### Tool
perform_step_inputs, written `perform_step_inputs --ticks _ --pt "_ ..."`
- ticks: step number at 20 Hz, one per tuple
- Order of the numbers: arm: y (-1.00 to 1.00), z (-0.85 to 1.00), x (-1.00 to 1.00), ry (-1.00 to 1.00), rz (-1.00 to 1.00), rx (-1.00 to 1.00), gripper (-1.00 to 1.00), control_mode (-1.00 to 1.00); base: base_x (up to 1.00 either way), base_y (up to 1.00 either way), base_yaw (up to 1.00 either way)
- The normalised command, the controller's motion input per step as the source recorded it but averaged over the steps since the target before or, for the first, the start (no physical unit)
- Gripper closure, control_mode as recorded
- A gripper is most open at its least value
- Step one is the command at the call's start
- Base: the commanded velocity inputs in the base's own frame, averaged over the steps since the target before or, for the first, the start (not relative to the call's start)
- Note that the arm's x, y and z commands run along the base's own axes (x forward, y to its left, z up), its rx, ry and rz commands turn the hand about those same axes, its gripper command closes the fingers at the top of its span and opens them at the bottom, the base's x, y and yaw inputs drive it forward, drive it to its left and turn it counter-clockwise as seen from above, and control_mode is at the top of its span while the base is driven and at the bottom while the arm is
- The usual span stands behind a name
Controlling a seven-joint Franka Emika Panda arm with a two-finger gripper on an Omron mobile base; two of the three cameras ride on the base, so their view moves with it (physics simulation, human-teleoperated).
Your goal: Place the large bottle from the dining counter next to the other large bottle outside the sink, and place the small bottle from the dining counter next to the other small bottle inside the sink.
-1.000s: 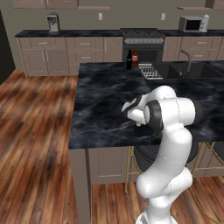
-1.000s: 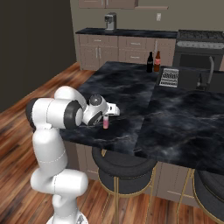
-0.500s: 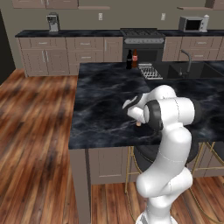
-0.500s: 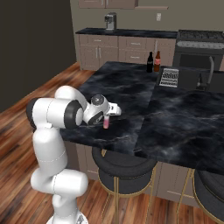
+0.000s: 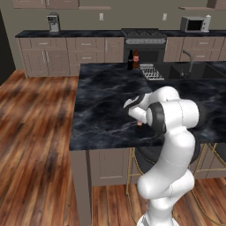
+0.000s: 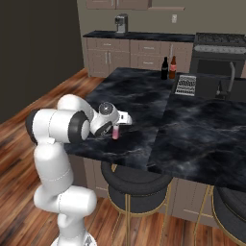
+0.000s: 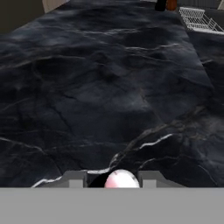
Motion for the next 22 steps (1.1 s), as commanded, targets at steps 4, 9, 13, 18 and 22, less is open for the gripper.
perform_step_inputs --ticks 4,9,13,18,22 --pt "0.21 0.23 -0.17 -0.02 0.0 0.0 1.0 -1.0 0.0 0.0 0.0" --pt "0.19 0.13 -0.22 -0.02 0.0 0.0 1.0 -1.0 0.0 0.0 0.0" --pt "0.13 0.02 -0.06 0.0 0.0 0.0 1.0 -1.0 0.0 0.0 0.0" --pt "0.12 0.0 -0.4 -0.01 0.0 0.0 1.0 -1.0 0.0 0.0 0.0" --pt "0.08 0.05 -0.77 -0.08 0.0 0.0 1.0 -1.0 0.0 0.0 0.0"
